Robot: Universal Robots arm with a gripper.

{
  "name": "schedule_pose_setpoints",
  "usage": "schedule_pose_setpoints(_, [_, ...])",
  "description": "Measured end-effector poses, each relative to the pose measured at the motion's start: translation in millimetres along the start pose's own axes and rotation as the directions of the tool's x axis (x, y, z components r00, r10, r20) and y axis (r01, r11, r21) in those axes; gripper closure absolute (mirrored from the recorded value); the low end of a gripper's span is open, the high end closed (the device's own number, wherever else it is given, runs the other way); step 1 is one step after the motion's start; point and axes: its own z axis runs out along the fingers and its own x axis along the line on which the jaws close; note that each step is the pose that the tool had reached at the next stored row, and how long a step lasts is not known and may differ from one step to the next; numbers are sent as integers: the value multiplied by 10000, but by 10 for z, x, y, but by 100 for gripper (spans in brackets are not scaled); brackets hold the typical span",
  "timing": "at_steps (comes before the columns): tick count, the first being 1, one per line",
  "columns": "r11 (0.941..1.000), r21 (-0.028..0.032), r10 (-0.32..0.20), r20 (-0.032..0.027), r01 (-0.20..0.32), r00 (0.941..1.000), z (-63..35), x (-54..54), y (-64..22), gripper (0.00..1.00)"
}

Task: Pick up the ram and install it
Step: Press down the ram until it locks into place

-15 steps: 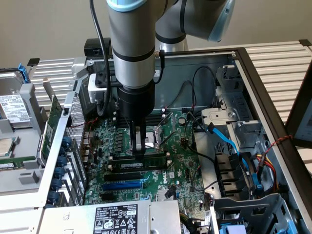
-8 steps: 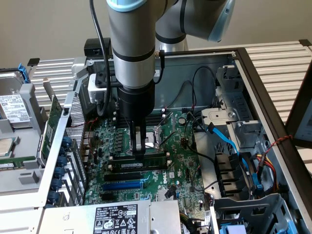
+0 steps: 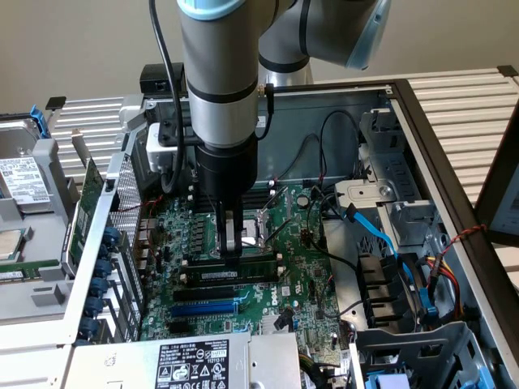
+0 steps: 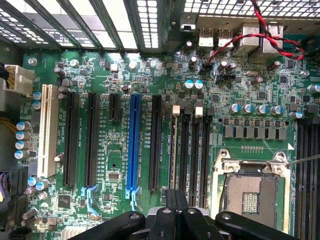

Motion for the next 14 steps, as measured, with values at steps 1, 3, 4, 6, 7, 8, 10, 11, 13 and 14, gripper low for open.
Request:
schedule_pose_setpoints(1, [10000, 0, 0, 1, 0, 10000, 1, 0, 0, 89])
schedule_pose_setpoints(3, [10000, 0, 0, 1, 0, 10000, 2, 2, 1, 89])
schedule_pose_setpoints(4, [10000, 0, 0, 0, 0, 10000, 2, 4, 0, 89])
schedule_pose_setpoints(6, [10000, 0, 0, 0, 0, 10000, 3, 5, 0, 89])
schedule_pose_setpoints(7, [10000, -1, 1, 0, -1, 10000, 4, 6, 1, 89])
schedule_pose_setpoints(8, [10000, -1, 0, 0, 0, 10000, 5, 7, 1, 89])
schedule_pose_setpoints(10, [10000, -1, 0, -1, 0, 10000, 7, 8, 1, 89])
schedule_pose_setpoints(11, [10000, 1, 0, 2, 0, 10000, 10, 7, 0, 89])
schedule_pose_setpoints(13, [10000, 1, 0, 1, 0, 10000, 15, 7, 0, 89])
schedule_pose_setpoints(14, [10000, -1, -1, -2, 1, 10000, 16, 7, 0, 89])
